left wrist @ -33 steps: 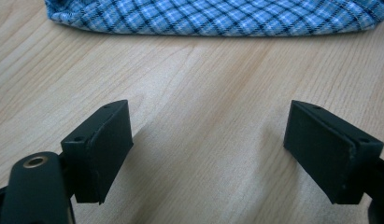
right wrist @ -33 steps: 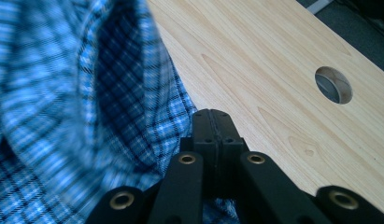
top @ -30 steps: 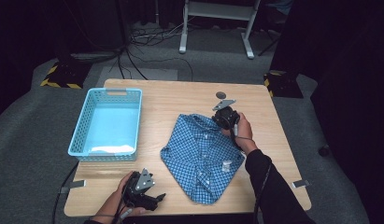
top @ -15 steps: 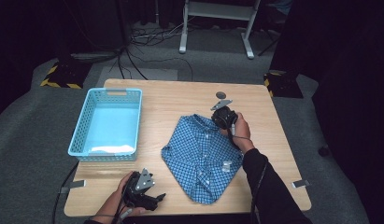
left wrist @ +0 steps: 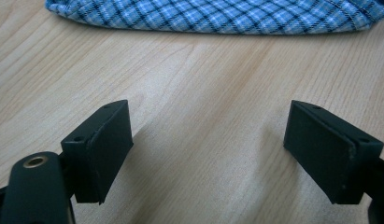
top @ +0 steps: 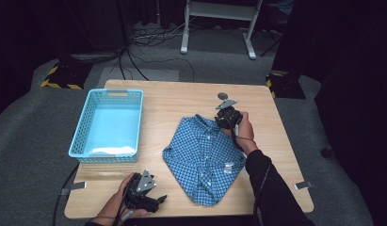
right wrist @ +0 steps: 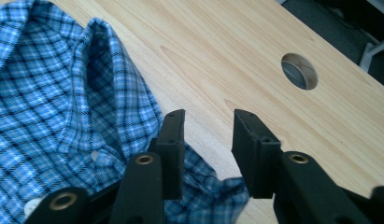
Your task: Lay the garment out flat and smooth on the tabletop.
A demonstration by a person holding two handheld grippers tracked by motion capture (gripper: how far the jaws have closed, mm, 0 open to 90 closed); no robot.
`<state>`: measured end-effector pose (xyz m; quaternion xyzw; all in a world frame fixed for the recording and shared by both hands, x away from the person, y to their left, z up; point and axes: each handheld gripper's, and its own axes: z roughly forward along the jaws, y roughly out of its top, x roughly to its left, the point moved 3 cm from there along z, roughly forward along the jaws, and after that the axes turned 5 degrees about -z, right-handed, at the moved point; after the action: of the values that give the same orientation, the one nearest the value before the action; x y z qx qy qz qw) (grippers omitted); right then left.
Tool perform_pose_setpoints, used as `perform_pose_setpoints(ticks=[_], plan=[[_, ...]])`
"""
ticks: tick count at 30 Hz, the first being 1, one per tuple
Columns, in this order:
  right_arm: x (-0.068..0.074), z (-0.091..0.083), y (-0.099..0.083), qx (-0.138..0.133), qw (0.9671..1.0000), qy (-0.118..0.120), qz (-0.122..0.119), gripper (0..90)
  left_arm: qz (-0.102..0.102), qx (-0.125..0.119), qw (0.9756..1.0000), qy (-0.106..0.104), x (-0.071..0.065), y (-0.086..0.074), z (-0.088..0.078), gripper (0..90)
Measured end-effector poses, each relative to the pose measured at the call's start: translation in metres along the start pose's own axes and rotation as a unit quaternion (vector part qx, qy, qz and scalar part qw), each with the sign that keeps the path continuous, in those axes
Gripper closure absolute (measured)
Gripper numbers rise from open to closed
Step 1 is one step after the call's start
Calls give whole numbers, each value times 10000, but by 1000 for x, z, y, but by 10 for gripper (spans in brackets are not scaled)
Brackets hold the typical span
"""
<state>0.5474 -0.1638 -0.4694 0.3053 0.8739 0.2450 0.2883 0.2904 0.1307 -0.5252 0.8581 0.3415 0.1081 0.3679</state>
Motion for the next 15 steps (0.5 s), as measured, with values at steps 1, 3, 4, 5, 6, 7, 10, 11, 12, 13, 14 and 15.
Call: perform_pose_setpoints(ticks=[1,3,4,5,6,7,10,11,12,13,14,15], plan=[[-1,-1,-1,-9,10000,-24,-3,623,-1,0,10000,0,0,0,0,152],[-3,-4,-1,-59,10000,-4,48,608,0,0,10000,1,0,0,0,152],[-4,-5,-2,-70,10000,-12,50,584,-1,0,10000,1,0,0,0,152],[-6,-7,-2,-89,9999,-21,53,567,-2,-1,10000,0,0,0,0,152],[-7,-9,-2,-108,9999,2,79,552,-2,-1,10000,0,0,0,0,152],[-8,-11,-3,-114,9999,-4,98,529,-1,0,10000,1,0,0,0,152],[-11,-17,-4,-171,9997,45,149,481,-6,-2,10000,4,0,0,0,152],[-11,-19,-5,-168,9997,82,164,465,-4,0,10000,5,0,0,0,152],[-11,-21,-6,-177,9996,119,177,447,-1,2,10000,5,0,0,0,152],[-11,-23,-7,-194,9995,166,211,431,-1,3,10000,5,0,0,0,152],[-10,-25,-7,-214,9992,231,243,418,0,4,10000,6,0,0,0,152],[-9,-27,-8,-230,9989,314,266,402,4,6,10000,8,0,0,0,152]])
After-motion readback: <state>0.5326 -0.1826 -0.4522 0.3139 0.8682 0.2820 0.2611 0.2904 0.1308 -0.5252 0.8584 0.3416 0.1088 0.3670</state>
